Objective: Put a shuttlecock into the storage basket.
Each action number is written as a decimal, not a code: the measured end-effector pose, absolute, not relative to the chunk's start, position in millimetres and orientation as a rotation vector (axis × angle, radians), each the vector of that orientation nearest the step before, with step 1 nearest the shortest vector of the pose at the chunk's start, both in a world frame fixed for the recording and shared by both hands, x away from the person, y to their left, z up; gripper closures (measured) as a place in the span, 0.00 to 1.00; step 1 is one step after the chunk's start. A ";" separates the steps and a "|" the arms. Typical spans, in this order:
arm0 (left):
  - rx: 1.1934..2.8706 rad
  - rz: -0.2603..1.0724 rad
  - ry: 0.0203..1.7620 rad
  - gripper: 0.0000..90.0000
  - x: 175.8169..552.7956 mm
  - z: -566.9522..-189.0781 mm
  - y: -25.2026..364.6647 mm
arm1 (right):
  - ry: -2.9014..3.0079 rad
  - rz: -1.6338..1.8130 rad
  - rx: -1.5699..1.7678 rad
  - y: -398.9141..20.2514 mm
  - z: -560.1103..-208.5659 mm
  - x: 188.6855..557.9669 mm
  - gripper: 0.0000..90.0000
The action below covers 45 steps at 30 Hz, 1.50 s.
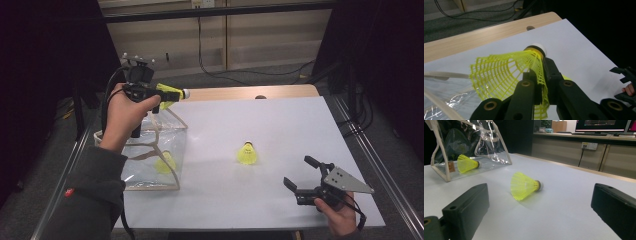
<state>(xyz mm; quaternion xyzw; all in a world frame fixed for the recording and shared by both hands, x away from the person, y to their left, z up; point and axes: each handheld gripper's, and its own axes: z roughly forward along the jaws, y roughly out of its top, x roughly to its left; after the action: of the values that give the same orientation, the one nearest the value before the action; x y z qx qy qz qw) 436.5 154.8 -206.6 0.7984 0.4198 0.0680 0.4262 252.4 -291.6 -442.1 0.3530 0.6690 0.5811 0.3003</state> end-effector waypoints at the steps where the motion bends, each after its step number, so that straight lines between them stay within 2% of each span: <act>1: 1.994 0.173 1.053 0.97 436.7 -206.6 156.6 | 1.774 1.544 0.937 -291.5 -442.1 252.4 0.02; 45: 1.952 0.249 1.185 0.97 442.3 -216.2 198.8 | 1.767 1.545 0.939 -292.7 -442.0 252.0 0.02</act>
<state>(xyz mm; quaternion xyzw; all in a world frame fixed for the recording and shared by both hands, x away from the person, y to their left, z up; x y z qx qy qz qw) 442.3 198.8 -216.2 0.7750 0.4708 0.0988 0.4098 252.0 -292.7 -442.0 0.3540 0.6664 0.5826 0.3020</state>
